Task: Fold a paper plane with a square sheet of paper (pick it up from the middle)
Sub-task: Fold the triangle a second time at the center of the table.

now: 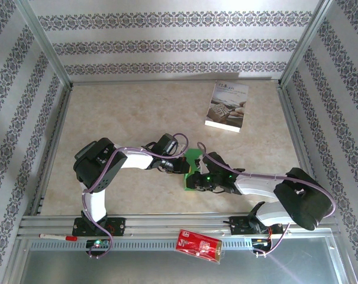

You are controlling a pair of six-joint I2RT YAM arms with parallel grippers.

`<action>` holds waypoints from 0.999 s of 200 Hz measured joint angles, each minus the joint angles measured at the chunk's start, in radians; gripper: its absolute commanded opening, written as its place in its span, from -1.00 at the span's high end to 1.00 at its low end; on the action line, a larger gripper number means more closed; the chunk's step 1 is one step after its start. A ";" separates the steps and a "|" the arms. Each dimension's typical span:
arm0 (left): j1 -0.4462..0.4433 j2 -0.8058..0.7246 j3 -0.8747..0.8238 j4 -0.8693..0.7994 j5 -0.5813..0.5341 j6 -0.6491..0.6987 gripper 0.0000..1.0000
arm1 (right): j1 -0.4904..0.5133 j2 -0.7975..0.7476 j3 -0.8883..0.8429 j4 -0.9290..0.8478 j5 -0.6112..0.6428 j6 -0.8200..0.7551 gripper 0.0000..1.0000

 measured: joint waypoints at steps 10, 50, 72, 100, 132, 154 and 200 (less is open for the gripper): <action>0.000 0.000 0.000 0.000 0.000 0.000 1.00 | 0.000 0.004 0.003 -0.001 0.001 0.001 0.74; 0.000 0.001 0.002 -0.004 0.000 0.000 1.00 | 0.000 0.060 0.045 -0.005 0.003 0.000 0.75; 0.000 0.001 0.002 -0.004 0.000 0.000 1.00 | -0.002 0.084 0.061 -0.006 0.004 -0.001 0.75; -0.001 0.001 0.004 -0.006 0.000 0.000 1.00 | -0.014 0.107 0.068 -0.006 0.006 -0.008 0.75; -0.001 0.002 0.007 -0.011 0.000 0.000 1.00 | -0.015 0.136 0.068 -0.006 0.013 -0.015 0.76; -0.001 0.002 0.007 -0.011 0.000 0.000 1.00 | -0.015 0.140 0.063 -0.001 0.014 -0.018 0.77; -0.001 0.003 0.007 -0.011 0.000 0.000 1.00 | -0.021 0.119 0.027 0.027 0.018 -0.019 0.79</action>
